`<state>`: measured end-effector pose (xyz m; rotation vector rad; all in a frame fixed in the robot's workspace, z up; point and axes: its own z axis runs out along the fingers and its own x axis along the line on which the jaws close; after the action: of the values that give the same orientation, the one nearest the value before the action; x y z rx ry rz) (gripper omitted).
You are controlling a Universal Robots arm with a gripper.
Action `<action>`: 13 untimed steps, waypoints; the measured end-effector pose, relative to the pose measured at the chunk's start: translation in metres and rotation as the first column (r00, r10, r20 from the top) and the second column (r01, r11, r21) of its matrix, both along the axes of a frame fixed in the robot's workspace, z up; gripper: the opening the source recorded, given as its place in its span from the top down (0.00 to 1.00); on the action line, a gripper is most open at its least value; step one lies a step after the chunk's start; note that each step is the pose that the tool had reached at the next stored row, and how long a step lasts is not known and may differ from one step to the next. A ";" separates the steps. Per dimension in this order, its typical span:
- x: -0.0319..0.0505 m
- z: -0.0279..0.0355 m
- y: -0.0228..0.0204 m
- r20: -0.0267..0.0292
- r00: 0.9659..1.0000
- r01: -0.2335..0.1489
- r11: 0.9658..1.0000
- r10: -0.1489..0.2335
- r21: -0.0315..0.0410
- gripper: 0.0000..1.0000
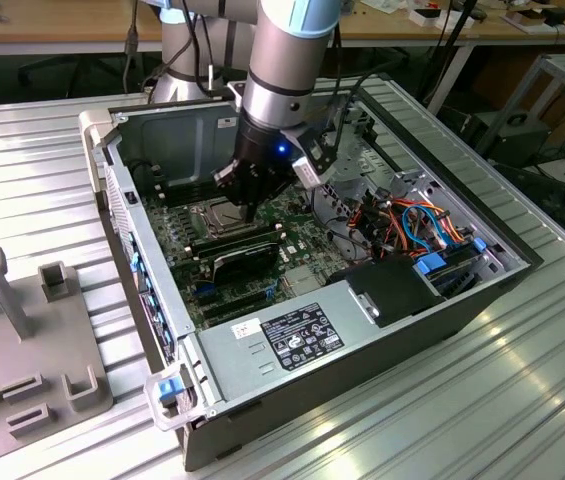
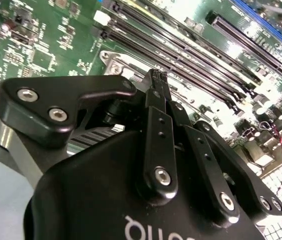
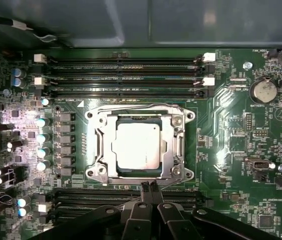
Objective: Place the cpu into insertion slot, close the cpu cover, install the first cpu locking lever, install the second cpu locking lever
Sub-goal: 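Install the second cpu locking lever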
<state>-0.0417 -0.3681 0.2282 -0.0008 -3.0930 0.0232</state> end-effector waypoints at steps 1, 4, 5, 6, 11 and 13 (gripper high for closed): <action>-0.0005 0.0000 0.0000 0.000 1.000 0.000 1.000 0.000 0.000 0.89; -0.0030 0.0000 0.0005 0.000 1.000 0.001 1.000 -0.001 0.000 0.89; -0.0050 0.0000 0.0006 0.000 1.000 0.001 1.000 -0.001 0.000 0.89; -0.0054 0.0001 0.0005 0.000 1.000 0.001 1.000 -0.001 0.000 0.89; -0.0052 0.0128 -0.0018 0.000 1.000 0.002 1.000 -0.002 -0.001 0.89; -0.0053 0.0126 -0.0068 0.000 1.000 0.002 1.000 -0.002 -0.001 0.89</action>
<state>-0.0470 -0.3749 0.2408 -0.0039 -3.0930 0.0246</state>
